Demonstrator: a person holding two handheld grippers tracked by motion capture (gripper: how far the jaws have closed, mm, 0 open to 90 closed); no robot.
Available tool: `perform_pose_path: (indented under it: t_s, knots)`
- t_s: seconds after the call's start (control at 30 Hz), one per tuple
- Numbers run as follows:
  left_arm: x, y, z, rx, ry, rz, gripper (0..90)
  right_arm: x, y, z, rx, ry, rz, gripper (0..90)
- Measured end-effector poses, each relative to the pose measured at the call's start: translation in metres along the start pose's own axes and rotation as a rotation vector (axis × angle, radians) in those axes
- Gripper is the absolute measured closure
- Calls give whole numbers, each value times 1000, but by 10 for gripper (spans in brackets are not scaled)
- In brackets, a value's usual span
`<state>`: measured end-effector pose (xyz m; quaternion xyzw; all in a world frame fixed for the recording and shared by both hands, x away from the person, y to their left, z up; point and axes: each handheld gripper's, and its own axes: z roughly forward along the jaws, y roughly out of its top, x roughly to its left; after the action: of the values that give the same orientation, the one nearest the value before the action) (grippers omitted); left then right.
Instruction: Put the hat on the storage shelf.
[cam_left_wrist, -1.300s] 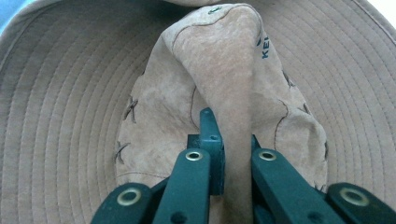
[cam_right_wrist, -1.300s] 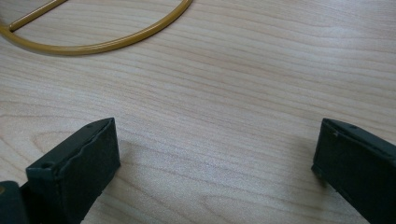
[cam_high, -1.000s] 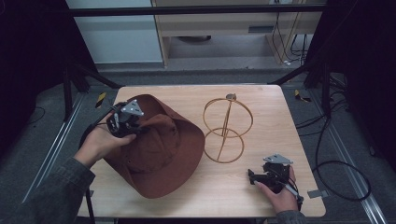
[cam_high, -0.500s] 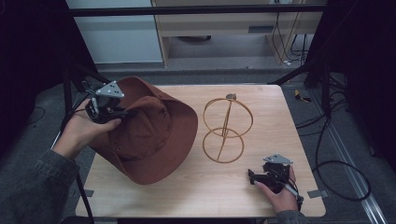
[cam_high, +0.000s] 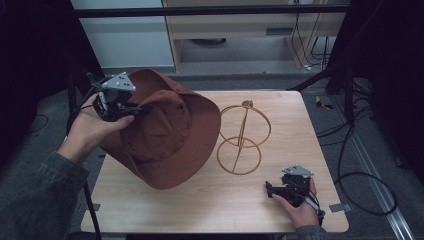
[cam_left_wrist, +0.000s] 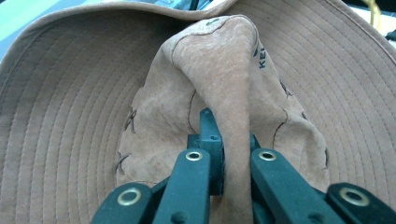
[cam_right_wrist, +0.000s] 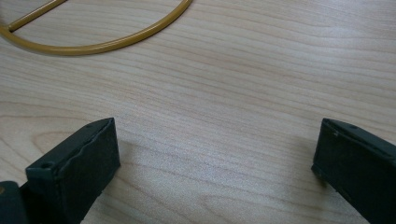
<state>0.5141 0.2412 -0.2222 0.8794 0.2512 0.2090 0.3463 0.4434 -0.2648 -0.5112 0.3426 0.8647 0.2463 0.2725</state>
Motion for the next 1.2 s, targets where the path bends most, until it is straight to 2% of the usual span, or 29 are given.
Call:
perform_pose_path:
  t_s: [0.13,0.3,0.53,0.77,1.0,1.2]
  knots:
    - [-5,14,1,-8,-8,17,880,0,0,0,-1,1,0,6]
    - [-12,34,-6,-30,-8,47,880,0,0,0,-2,0,1,6]
    - [-16,56,-9,-47,-11,67,880,0,0,0,-4,-1,2,6]
    - [-22,77,2,-65,-37,72,880,0,0,0,-4,0,0,6]
    - [-36,106,9,-78,-45,109,880,0,0,0,-3,-1,3,6]
    - [-46,130,21,-78,-73,131,879,0,0,0,-3,0,3,6]
